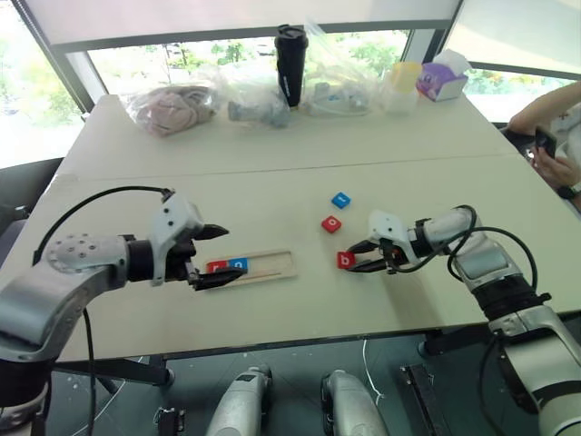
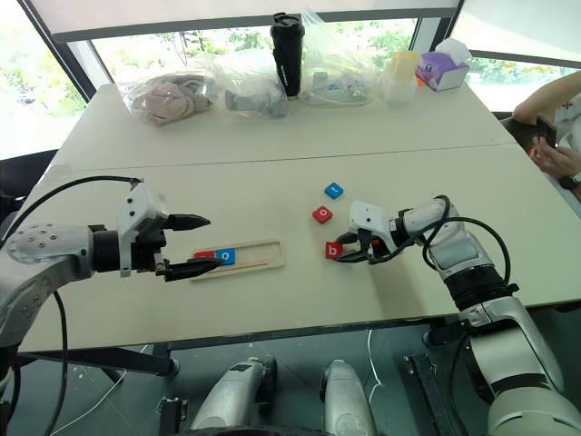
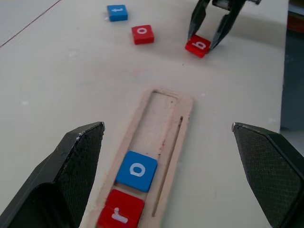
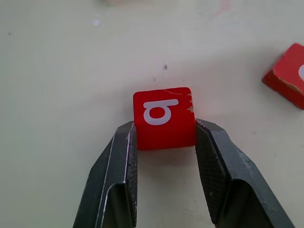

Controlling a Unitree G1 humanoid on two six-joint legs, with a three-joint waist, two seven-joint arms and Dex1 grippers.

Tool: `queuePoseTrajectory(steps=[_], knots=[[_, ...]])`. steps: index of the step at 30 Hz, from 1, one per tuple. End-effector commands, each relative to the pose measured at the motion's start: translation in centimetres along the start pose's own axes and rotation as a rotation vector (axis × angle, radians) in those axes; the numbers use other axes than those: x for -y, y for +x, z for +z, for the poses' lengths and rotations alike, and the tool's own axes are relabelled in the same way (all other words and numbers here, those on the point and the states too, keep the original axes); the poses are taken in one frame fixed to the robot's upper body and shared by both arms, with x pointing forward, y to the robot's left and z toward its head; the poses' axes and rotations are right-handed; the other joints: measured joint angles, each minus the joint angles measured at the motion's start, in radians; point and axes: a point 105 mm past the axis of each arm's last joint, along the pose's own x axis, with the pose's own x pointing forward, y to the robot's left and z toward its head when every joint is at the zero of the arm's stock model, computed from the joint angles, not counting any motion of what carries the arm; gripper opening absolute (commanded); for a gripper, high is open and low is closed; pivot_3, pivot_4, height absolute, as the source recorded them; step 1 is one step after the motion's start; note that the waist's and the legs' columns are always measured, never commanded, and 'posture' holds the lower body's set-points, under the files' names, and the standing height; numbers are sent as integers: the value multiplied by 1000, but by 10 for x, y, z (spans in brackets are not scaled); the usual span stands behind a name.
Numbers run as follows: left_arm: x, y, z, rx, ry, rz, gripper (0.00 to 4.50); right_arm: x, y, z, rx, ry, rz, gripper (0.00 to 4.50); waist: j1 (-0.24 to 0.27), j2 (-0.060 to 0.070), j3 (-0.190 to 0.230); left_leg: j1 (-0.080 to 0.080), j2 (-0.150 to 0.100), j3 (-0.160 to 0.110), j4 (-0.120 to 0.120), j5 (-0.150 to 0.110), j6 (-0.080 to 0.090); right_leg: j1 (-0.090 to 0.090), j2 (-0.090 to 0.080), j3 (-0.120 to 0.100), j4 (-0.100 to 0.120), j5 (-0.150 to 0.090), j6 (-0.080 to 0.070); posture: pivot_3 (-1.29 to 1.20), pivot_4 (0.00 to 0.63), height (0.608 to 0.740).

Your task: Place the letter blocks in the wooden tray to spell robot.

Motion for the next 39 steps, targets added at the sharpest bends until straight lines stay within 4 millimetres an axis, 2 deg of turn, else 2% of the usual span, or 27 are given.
queuePoseTrajectory(steps=[1, 6, 8, 14, 19, 29, 39], knots=[[-1, -18, -5, -30, 26, 32, 4500, 0, 8, 59, 131, -106, 15, 1140, 0, 0, 0, 0, 0, 0, -1, 0, 0, -1, 0, 0, 1, 0, 0, 0, 150, 740], [-3, -28, -12, -70, 40, 47, 4500, -4, 49, 90, 152, -179, 33, 1140, 12, 0, 0, 1, 1, -1, -1, -1, -2, -4, 0, -1, 0, 0, -1, 0, 150, 740], [-6, -29, -15, -82, 52, 70, 4500, 0, 69, 94, 121, -191, 9, 1140, 12, 0, 0, 1, 0, -1, -1, -1, -2, -4, -1, -1, -1, 0, -1, 0, 150, 740], [-6, -31, -20, -85, 43, 100, 4500, 1, 97, 100, 68, -214, 13, 1140, 6, 0, 0, 0, -1, 0, -3, -1, -3, -6, -1, 0, -1, 1, -1, 0, 150, 740], [-5, -30, -22, -77, 32, 115, 4500, 2, 107, 104, 42, -227, 9, 1140, 3, 0, 0, 1, 0, 0, -6, 1, -5, -8, 1, 0, 1, 2, 0, 0, 150, 740], [-4, -24, -21, -57, 29, 115, 4500, -19, 116, 93, -22, -248, 131, 1140, 4, 0, 0, 1, 0, 0, -6, 1, -5, -7, 1, -1, 1, 2, 0, 0, 150, 740], [-4, -22, -20, -49, 28, 114, 4500, -18, 126, 85, -55, -223, 106, 1140, 3, 0, 0, 2, 0, 0, -6, 1, -5, -8, 3, -1, 1, 2, 1, 0, 150, 740]])
